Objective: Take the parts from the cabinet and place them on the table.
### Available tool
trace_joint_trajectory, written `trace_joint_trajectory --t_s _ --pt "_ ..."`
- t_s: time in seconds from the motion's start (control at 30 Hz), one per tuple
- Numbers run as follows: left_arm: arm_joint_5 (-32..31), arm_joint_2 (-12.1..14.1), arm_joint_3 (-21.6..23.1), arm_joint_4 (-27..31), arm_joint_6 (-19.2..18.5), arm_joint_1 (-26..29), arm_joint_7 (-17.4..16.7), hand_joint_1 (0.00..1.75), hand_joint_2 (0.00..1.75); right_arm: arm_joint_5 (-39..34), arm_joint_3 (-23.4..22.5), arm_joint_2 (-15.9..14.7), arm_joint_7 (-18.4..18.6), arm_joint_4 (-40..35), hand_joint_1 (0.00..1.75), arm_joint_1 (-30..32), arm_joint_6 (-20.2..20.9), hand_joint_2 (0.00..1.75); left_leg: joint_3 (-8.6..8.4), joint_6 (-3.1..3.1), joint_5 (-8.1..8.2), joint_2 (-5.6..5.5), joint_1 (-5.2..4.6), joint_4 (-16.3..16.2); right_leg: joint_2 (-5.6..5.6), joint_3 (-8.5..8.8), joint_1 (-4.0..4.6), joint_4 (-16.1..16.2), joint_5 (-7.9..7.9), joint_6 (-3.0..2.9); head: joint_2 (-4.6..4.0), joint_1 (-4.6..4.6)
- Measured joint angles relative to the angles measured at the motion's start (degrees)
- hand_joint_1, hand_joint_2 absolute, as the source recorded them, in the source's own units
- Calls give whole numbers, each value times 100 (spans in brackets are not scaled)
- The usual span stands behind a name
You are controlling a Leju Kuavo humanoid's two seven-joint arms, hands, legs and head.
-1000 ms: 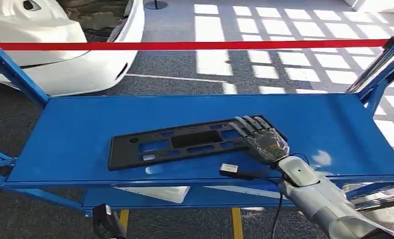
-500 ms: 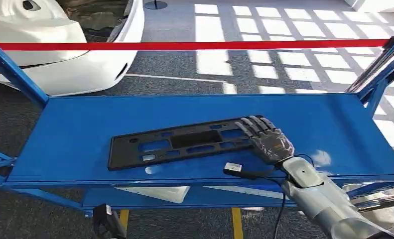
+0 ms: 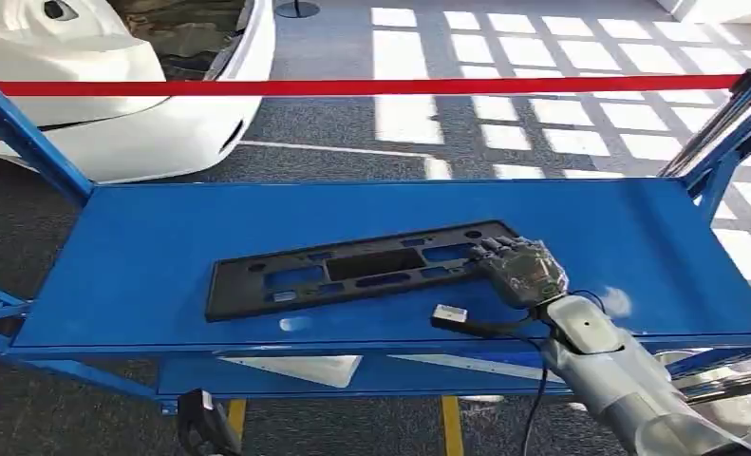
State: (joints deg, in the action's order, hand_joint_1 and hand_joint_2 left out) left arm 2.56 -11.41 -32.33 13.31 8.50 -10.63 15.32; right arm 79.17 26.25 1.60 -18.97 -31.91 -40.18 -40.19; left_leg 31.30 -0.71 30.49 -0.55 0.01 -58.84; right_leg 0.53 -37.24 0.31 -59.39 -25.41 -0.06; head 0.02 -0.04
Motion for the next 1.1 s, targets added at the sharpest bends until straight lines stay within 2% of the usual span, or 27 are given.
trace_joint_trajectory --t_s 0.23,0.37,0.53,0.8,1.1 --pt "-2 0 -2 0 4 1 13 0 0 -11 -24 0 -63 -31 175 -30 0 175 0 0 0 0 0 0 0 1 0 0 0 0 0 0" --pt "-2 0 -2 0 20 4 15 0 0 -94 -35 -2 -221 -88 175 -32 0 175 0 0 0 0 0 0 0 0 0 0 0 0 0 0" --pt "-2 0 -4 0 48 14 50 0 0 -350 44 -53 -312 -394 175 -32 31 175 2 0 0 0 0 0 0 -3 0 0 0 0 0 0" --pt "0 0 -22 0 112 58 101 0 0 -522 448 -374 2 -1533 175 -16 304 175 5 0 0 0 0 0 1 -6 0 0 0 0 0 0" --pt "0 0 -136 0 227 103 192 0 0 -441 787 -820 440 -3336 175 151 597 175 8 0 1 0 0 0 0 -9 0 0 -1 0 0 -2"
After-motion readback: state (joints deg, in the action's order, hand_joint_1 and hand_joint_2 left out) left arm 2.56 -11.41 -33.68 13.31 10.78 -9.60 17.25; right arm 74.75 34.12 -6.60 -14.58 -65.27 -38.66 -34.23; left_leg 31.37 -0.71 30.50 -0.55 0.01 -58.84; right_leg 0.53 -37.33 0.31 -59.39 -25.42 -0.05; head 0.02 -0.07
